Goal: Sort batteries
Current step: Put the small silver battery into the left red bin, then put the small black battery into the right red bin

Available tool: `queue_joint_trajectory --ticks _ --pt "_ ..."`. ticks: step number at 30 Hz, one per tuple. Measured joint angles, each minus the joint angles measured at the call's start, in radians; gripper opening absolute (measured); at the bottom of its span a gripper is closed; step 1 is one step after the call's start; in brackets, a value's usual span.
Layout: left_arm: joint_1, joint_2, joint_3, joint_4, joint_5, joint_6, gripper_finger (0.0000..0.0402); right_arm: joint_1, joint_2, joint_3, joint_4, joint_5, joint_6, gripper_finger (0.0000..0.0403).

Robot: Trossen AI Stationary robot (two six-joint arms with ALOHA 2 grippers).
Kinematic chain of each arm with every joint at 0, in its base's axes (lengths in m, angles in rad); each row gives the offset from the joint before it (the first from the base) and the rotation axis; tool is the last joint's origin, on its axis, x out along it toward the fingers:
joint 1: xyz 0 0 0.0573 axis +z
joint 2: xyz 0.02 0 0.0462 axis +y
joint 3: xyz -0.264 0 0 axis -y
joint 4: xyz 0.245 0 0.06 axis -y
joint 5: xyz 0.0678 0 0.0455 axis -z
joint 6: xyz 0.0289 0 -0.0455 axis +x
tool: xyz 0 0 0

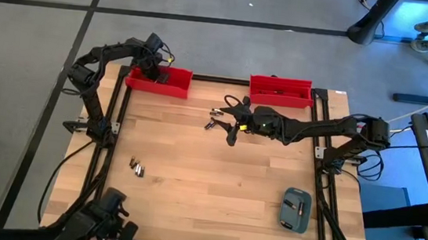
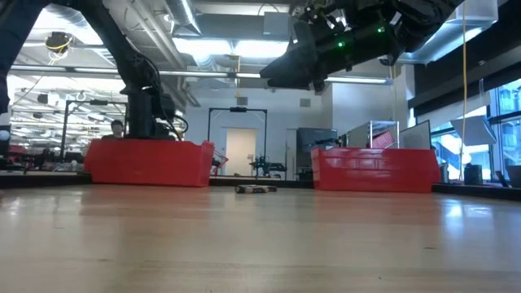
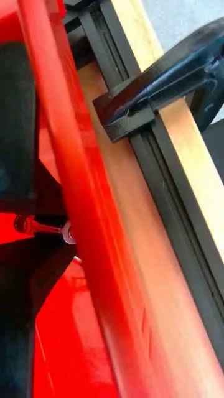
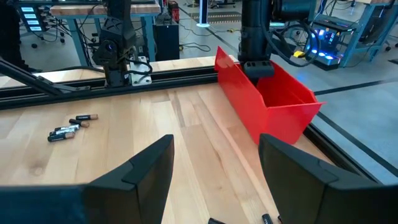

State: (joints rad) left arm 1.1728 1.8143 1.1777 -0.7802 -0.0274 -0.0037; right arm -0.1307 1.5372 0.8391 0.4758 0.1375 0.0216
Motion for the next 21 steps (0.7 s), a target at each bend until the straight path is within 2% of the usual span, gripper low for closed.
queue_joint_trajectory --ticks 6,10,14,21 --pt "0.0 -0.029 -0.003 0.027 0.014 0.031 0.0119 0.0 0.0 0.0 -0.003 0.0 0.0 0.0234" --pt "0.0 -0.07 -0.004 0.027 0.014 0.042 0.0158 0.0 0.0 0.0 -0.002 0.0 0.0 0.0234" --pt "-0.002 -0.15 -0.004 0.024 0.013 0.04 0.0173 0.0 0.0 0.0 -0.002 0.0 0.0 0.0234" --pt "-0.038 -0.368 -0.004 0.0 0.01 0.033 0.0166 0.0 0.0 0.0 -0.003 0.0 -0.001 0.0234"
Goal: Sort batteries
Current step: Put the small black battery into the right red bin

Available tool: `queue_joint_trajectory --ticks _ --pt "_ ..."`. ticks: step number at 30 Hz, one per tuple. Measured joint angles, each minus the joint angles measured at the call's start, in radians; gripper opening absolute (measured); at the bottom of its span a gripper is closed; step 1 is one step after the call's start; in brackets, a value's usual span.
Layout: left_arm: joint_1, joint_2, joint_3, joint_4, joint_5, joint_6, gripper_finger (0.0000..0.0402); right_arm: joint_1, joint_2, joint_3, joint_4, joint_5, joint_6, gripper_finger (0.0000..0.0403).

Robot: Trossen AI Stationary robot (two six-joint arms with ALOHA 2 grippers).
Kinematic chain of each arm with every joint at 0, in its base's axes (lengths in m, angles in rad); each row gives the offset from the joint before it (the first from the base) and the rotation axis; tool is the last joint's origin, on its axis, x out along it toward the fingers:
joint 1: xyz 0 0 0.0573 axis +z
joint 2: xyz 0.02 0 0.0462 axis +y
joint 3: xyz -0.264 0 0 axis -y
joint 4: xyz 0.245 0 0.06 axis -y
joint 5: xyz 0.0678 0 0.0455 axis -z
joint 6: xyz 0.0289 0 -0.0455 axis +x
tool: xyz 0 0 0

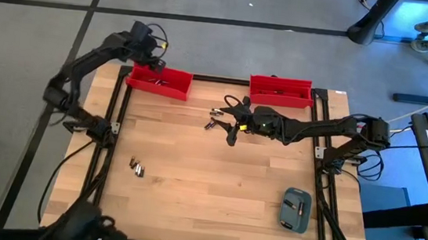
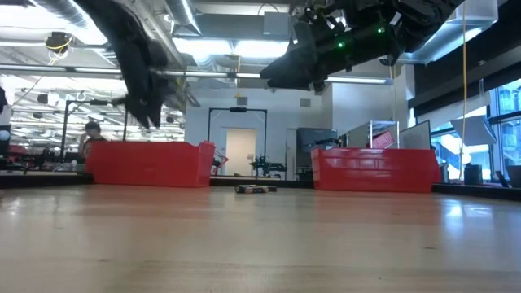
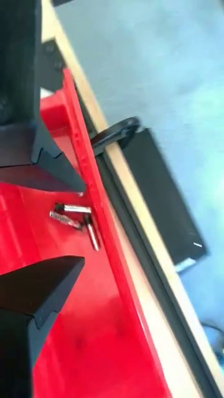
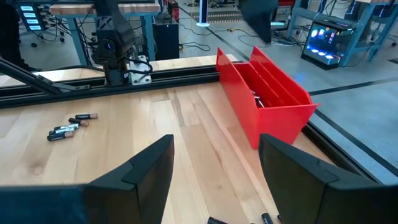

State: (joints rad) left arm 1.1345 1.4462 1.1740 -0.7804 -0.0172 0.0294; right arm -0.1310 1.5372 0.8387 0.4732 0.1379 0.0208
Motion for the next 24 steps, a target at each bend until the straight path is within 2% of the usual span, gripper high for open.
queue_joint_trajectory --ticks 6,11,14,18,24 --pt "-0.108 -0.25 -0.012 -0.029 -0.001 -0.027 0.0154 0.0 0.0 0.0 0.0 0.0 0.001 0.0234" --pt "-0.316 -0.501 -0.135 0.047 -0.042 -0.139 0.0138 0.0 0.0 0.0 -0.002 0.0 0.031 0.0234" --pt "-0.5 -0.637 -0.237 0.087 -0.156 -0.245 0.0125 0.002 0.0 0.0 -0.003 0.0 0.043 0.0234" --pt "-0.777 -0.757 -0.373 0.126 -0.342 -0.406 0.0104 0.021 0.0 0.0 -0.003 -0.011 0.059 0.0234" --pt "-1.151 -0.768 -0.547 0.199 -0.566 -0.636 0.0067 0.095 0.004 0.0 -0.003 -0.019 0.054 0.0234"
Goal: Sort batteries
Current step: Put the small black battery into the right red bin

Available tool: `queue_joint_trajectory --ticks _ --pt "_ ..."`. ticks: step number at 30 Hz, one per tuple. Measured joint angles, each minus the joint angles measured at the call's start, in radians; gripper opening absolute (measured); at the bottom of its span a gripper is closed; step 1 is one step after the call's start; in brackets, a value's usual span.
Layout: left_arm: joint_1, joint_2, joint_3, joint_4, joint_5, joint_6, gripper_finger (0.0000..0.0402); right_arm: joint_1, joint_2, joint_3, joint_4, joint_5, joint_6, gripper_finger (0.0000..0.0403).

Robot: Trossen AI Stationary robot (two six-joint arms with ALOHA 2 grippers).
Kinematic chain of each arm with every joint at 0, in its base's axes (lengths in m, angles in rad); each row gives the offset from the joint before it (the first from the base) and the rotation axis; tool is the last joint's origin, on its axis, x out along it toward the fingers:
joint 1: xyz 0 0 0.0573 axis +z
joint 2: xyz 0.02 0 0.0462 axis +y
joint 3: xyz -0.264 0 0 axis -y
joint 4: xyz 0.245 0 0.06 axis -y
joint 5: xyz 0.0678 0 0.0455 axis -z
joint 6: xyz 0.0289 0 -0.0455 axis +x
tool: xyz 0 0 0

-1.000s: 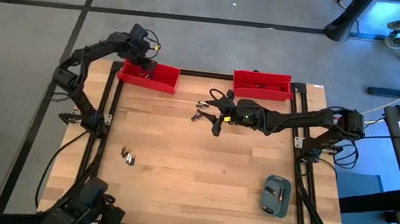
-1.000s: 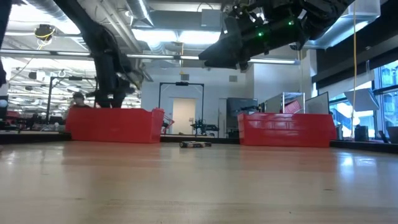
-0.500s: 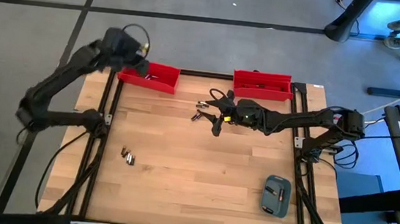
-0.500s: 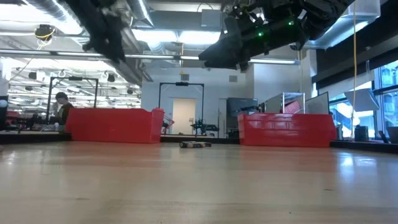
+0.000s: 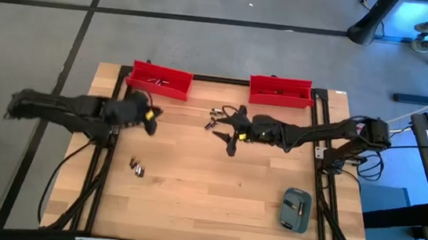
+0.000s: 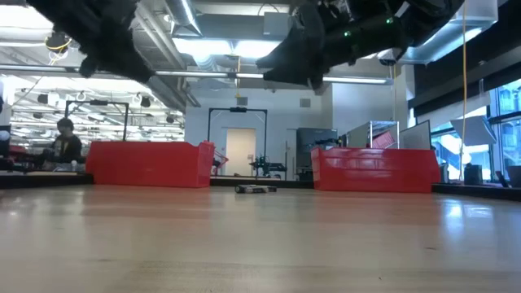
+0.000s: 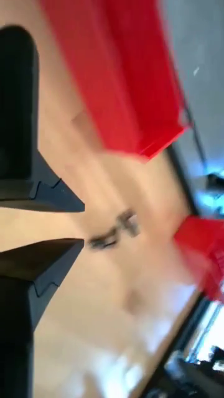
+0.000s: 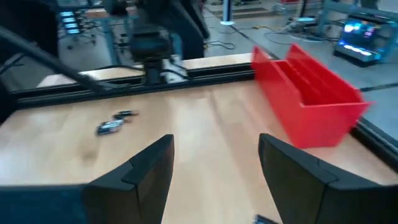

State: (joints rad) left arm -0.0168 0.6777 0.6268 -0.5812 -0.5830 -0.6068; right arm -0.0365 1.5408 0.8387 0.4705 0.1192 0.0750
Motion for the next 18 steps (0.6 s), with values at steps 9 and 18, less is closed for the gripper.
queue_joint_trajectory --ticks 9,18 --pt "-0.304 0.15 -0.047 -0.034 -0.051 -0.366 0.0014 0.106 0.116 0.0 0.003 -0.003 0.019 0.0234" --pt "-0.392 0.229 -0.046 -0.197 0.26 -0.755 0.0004 0.094 0.266 -0.001 0.182 -0.001 -0.023 0.0234"
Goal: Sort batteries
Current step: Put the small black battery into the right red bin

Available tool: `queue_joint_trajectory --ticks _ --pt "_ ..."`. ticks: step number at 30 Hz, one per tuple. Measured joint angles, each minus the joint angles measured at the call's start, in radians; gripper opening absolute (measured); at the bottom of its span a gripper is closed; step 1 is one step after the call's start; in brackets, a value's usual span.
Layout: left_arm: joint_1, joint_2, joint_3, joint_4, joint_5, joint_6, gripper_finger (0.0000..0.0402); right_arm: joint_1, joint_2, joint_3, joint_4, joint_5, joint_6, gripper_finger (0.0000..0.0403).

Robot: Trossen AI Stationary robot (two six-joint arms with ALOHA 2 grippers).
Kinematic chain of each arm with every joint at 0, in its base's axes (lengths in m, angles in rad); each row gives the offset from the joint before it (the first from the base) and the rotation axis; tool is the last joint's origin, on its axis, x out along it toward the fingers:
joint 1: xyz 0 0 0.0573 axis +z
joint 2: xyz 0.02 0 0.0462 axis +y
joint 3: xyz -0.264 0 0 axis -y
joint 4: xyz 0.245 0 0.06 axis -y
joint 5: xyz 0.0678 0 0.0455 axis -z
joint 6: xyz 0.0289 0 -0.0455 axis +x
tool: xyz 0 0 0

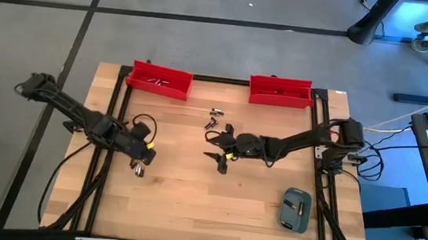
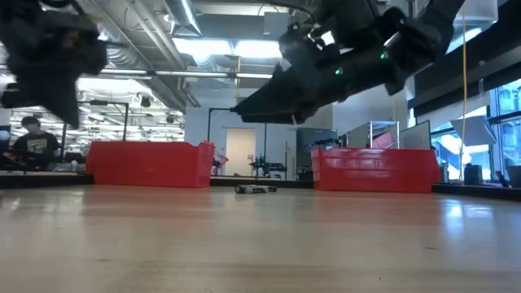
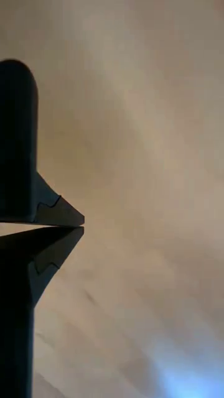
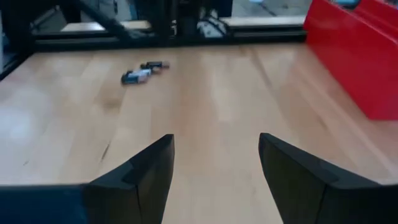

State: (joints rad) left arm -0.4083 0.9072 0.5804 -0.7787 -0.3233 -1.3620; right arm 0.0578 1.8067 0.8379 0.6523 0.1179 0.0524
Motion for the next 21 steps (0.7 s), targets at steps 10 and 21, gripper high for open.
queue_joint_trajectory --ticks 10,21 --pt "-0.139 0.016 0.001 -0.07 0.096 -0.223 0.001 -0.055 0.057 0.0 0.112 -0.006 -0.008 0.0234" --pt "-0.196 0.017 0.001 -0.173 0.133 -0.412 0.0105 -0.17 0.056 0.001 0.187 -0.007 -0.14 0.0234"
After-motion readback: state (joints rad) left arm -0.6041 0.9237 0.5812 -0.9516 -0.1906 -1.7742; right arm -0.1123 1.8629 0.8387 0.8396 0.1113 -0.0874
